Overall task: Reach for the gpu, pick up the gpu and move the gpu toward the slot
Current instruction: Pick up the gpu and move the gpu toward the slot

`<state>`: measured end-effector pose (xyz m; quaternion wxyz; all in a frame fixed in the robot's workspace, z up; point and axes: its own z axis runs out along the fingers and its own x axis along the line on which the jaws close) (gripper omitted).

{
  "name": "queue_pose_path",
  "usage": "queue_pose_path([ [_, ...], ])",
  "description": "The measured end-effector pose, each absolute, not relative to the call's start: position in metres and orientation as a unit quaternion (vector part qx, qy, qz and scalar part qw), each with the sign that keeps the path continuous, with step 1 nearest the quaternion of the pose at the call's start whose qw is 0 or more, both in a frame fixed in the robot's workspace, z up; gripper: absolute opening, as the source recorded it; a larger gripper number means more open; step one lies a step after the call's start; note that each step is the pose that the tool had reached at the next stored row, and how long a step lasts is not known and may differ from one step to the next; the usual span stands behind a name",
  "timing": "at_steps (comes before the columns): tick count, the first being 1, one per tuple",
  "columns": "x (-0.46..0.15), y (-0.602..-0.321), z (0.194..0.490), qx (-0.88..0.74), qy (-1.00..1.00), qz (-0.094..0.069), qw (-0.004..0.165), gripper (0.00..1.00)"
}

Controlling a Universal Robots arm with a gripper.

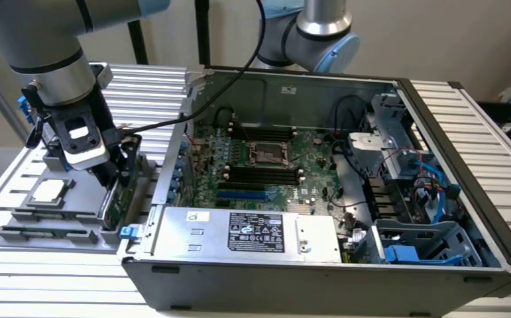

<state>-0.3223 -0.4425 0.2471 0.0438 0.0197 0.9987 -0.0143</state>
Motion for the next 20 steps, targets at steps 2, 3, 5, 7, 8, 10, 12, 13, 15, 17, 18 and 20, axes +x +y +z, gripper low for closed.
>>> queue_pose_path([
  [2, -0.3223, -0.4425, 0.2471, 0.02, 0.999, -0.014, 0.044, 0.42],
  [3, -0.3223, -0.4425, 0.2472, 0.02, 0.999, -0.014, 0.044, 0.42],
  [5, -0.3223, -0.4425, 0.2471, 0.02, 0.999, -0.014, 0.044, 0.42],
  [7, -0.3223, -0.4425, 0.2471, 0.02, 0.999, -0.014, 0.044, 0.42],
  [8, -0.3223, -0.4425, 0.2471, 0.02, 0.999, -0.014, 0.044, 0.42],
  [10, -0.3223, -0.4425, 0.2471, 0.02, 0.999, -0.014, 0.044, 0.42],
  [12, -0.3223, -0.4425, 0.2472, 0.02, 0.999, -0.014, 0.044, 0.42],
  [13, -0.3223, -0.4425, 0.2471, 0.02, 0.999, -0.014, 0.044, 0.42],
  [15, -0.3223, -0.4425, 0.2471, 0.02, 0.999, -0.014, 0.044, 0.42],
  [17, -0.3223, -0.4425, 0.2471, 0.02, 0.999, -0.014, 0.044, 0.42],
  [18, -0.3223, -0.4425, 0.2472, 0.02, 0.999, -0.014, 0.044, 0.42],
  [20, -0.3223, -0.4425, 0.2471, 0.02, 0.999, -0.014, 0.044, 0.42],
])
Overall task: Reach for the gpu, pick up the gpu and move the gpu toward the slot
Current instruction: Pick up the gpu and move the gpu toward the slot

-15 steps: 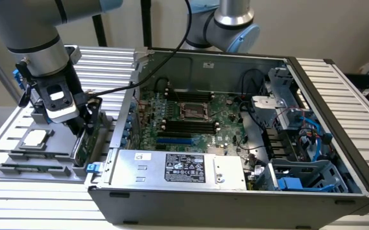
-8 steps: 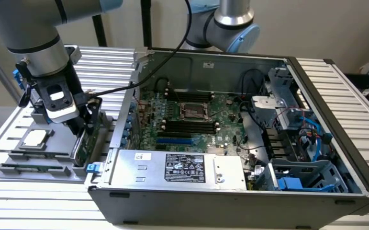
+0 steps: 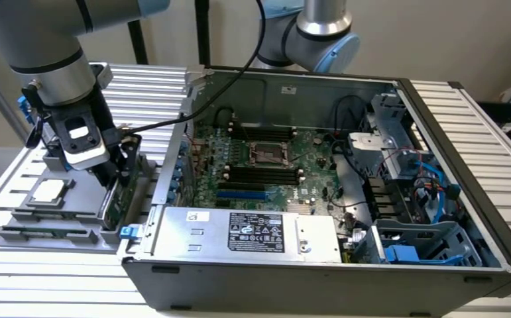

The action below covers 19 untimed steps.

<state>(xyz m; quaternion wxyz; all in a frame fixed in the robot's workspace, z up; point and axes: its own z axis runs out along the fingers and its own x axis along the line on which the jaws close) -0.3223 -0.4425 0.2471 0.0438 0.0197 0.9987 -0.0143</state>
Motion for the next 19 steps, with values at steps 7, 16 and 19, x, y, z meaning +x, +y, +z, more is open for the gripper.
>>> queue_pose_path([
  [7, -0.3223, -0.4425, 0.2471, 0.02, 0.999, -0.014, 0.044, 0.42],
  [16, -0.3223, -0.4425, 0.2471, 0.02, 0.999, -0.014, 0.044, 0.42],
  [19, -0.3223, -0.4425, 0.2471, 0.02, 0.999, -0.014, 0.044, 0.42],
])
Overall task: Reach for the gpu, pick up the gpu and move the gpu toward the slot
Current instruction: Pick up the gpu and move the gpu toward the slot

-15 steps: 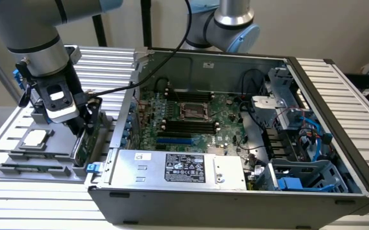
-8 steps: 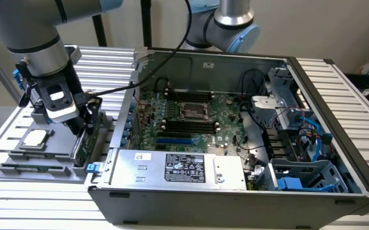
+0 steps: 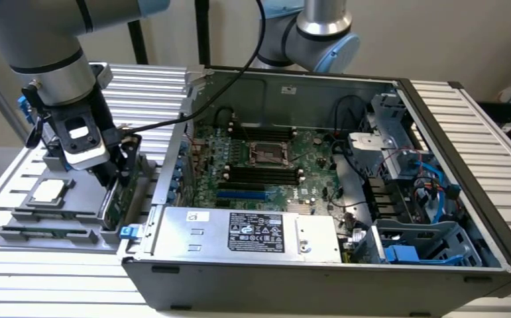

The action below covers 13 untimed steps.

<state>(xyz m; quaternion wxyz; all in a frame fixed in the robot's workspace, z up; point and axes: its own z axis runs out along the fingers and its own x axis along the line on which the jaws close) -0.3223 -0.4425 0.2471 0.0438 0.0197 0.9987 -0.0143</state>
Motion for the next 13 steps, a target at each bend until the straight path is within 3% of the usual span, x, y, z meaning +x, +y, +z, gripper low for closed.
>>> queue_pose_path([
  [13, -0.3223, -0.4425, 0.2465, 0.02, 0.999, -0.014, 0.044, 0.42],
])
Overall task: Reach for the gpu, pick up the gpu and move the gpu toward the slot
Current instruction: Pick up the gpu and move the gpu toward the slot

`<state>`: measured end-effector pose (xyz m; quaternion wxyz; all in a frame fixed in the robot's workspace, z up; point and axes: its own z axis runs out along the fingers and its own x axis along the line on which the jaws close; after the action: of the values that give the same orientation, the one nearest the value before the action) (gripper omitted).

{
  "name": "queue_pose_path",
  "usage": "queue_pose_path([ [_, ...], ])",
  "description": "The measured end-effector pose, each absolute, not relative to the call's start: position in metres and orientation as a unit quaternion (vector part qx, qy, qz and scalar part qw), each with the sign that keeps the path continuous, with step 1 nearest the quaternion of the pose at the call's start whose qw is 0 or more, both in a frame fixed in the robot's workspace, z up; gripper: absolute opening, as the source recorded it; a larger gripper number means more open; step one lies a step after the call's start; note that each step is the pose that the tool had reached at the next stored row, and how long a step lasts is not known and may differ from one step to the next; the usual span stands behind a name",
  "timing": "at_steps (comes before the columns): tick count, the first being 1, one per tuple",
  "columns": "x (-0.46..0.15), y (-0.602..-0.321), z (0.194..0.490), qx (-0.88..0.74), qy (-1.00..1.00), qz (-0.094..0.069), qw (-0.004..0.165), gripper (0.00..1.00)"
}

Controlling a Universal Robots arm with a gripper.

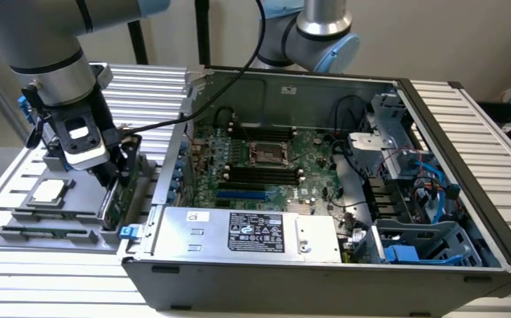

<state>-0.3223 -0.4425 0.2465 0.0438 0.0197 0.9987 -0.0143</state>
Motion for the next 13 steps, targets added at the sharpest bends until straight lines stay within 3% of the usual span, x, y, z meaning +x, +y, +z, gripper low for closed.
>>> queue_pose_path([
  [10, -0.3223, -0.4425, 0.2459, 0.02, 0.999, -0.014, 0.044, 0.4],
  [11, -0.3223, -0.4425, 0.2459, 0.02, 0.999, -0.014, 0.044, 0.33],
  [13, -0.3223, -0.4425, 0.2459, 0.02, 0.999, -0.014, 0.044, 0.33],
])
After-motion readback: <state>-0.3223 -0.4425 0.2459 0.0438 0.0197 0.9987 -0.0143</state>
